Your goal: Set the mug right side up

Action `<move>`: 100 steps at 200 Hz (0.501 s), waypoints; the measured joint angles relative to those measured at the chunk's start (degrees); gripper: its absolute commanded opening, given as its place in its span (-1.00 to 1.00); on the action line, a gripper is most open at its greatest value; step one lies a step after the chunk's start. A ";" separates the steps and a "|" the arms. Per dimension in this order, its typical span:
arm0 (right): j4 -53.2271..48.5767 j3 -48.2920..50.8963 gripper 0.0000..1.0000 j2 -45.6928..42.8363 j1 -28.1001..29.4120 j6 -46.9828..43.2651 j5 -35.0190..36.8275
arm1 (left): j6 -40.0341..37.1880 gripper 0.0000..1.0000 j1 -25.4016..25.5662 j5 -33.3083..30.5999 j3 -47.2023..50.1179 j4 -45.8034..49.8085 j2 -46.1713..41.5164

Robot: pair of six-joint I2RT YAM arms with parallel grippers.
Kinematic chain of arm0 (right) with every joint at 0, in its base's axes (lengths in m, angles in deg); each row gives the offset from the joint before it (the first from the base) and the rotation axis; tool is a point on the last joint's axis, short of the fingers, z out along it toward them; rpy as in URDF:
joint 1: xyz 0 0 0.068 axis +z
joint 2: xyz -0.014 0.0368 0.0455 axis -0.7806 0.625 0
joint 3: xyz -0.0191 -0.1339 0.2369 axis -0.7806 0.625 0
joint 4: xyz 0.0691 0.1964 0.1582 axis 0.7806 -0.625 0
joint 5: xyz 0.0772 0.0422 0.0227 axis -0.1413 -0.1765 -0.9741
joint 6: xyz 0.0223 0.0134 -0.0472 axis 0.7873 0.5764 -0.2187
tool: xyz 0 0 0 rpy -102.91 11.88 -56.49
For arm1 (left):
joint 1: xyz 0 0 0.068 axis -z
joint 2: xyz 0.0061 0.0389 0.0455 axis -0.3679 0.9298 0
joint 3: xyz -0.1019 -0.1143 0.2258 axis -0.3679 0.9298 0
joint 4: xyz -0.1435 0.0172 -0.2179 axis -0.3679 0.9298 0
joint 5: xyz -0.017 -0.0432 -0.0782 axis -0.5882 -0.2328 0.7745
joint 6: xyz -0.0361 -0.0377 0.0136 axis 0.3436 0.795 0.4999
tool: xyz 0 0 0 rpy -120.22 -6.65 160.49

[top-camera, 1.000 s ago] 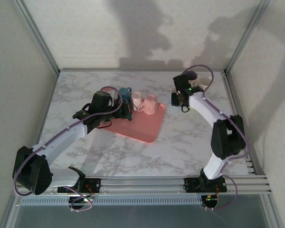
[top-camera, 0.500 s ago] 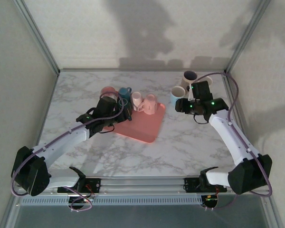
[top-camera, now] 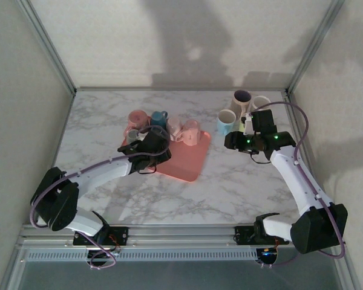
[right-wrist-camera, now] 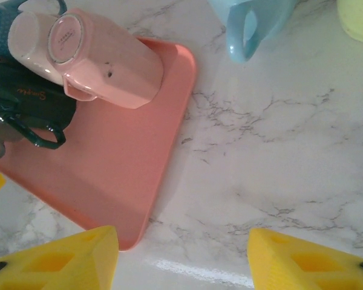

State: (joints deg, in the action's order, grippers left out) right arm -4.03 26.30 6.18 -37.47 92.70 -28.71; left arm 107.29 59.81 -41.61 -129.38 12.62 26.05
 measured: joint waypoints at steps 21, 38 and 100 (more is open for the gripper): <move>0.76 0.00 0.19 0.00 -0.70 -0.35 -1.25 | 1.03 0.11 0.00 -1.68 -2.40 0.00 2.97; 1.22 0.00 0.20 0.00 -1.31 -0.57 -1.81 | 1.18 0.11 0.00 -2.56 -4.70 -0.11 5.66; 2.51 0.02 0.20 0.07 -2.93 -0.70 -3.74 | 0.79 -0.02 -0.15 -5.07 -13.60 2.23 15.69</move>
State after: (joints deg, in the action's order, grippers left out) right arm -1.51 26.32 6.25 -40.40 92.00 -32.45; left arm 108.08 59.65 -46.68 -142.97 14.84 41.74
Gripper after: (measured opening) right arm 0.601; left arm 0.497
